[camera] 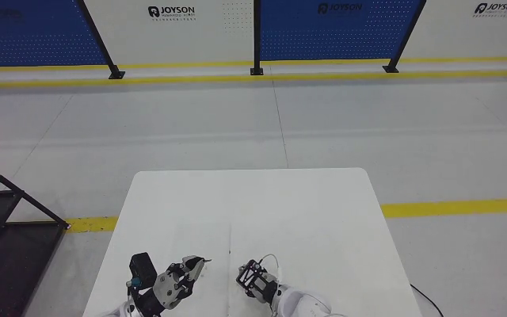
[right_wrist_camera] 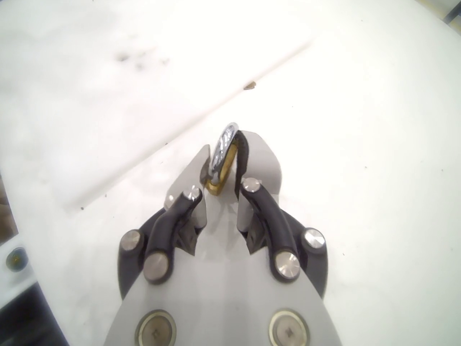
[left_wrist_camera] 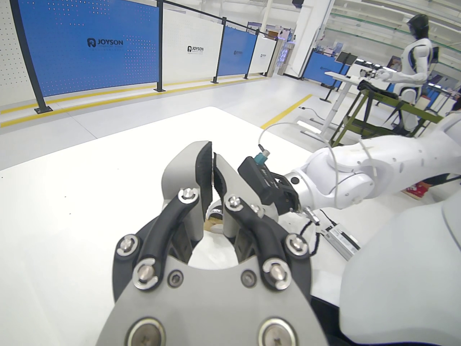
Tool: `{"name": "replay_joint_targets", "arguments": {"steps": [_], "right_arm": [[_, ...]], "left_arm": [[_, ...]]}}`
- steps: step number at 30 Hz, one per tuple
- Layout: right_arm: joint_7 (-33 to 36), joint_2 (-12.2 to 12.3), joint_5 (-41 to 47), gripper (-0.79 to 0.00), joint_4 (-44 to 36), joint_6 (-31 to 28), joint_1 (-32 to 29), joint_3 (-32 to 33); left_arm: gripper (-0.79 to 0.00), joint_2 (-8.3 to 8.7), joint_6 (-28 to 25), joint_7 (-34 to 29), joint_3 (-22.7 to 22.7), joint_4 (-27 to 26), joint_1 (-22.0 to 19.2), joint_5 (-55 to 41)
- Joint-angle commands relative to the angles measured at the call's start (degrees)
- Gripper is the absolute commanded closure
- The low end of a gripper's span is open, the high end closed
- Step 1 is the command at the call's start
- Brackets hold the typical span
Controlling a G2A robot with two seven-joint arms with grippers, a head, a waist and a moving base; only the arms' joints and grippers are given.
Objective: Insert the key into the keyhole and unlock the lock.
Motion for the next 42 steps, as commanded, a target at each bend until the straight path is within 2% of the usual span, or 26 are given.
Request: {"name": "replay_joint_targets", "arguments": {"steps": [1,7,13,23,27,32,42], "right_arm": [[-0.6,0.0,0.3,0.0,-0.2,0.2,0.1,0.2],[-4.5,0.8,2.0,0.0,-4.4,0.8,-1.6,3.5],[-12.0,2.6,3.5,0.0,-13.3,-0.3,-6.0,9.9],[-23.4,5.4,9.9,0.0,-25.6,-11.1,-14.8,21.2],[-26.3,6.1,8.5,0.0,-28.4,-13.6,-17.0,23.7],[-29.0,6.8,7.7,0.0,-30.8,-15.4,-19.5,26.5],[-29.1,6.8,7.6,0.0,-31.0,-15.5,-19.6,26.6]], "left_arm": [[0.0,0.0,0.0,0.0,0.0,0.0,0.0,0.0],[0.0,0.0,0.0,0.0,0.0,0.0,0.0,0.0],[0.0,-0.01,-0.2,-0.9,0.8,0.3,-0.9,-1.4],[0.0,0.17,-7.7,-0.3,3.7,0.3,-3.9,-6.6],[0.0,0.19,-10.0,-0.6,5.8,-0.1,-5.5,-6.1],[0.0,0.25,-13.2,-1.4,8.2,0.8,-7.8,-7.1],[0.0,0.27,-13.1,-1.8,8.3,1.1,-8.1,-7.3]]}}
